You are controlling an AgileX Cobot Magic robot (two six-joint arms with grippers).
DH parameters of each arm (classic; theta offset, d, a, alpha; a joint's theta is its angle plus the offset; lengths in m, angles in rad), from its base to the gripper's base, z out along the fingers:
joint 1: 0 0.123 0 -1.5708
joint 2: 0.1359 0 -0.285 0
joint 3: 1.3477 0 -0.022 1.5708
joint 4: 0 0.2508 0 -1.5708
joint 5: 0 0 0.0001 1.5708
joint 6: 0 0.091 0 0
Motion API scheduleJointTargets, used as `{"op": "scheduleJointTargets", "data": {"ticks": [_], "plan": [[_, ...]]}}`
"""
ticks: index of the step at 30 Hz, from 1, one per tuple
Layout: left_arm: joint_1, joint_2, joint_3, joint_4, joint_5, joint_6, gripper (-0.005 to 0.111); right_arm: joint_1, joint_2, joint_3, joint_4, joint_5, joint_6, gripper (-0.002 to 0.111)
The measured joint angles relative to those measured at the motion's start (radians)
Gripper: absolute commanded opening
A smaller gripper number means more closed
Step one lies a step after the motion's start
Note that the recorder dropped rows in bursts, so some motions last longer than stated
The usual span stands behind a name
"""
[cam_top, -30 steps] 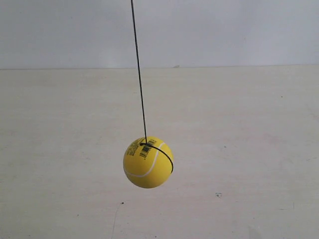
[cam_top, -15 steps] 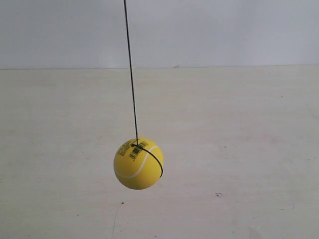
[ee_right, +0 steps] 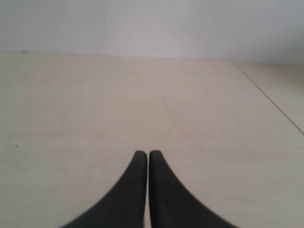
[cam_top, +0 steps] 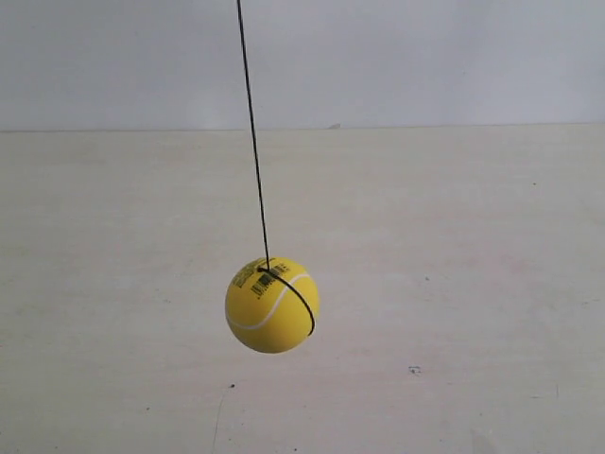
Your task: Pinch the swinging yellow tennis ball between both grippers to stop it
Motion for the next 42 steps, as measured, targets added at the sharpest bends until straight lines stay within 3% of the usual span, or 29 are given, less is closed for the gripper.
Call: {"op": "scheduleJointTargets", "data": {"ticks": [42], "plan": [[0.000, 0.000, 0.000, 0.000, 0.000, 0.000, 0.005, 0.000, 0.000, 0.000, -0.002, 0.039, -0.002, 0.000]]}}
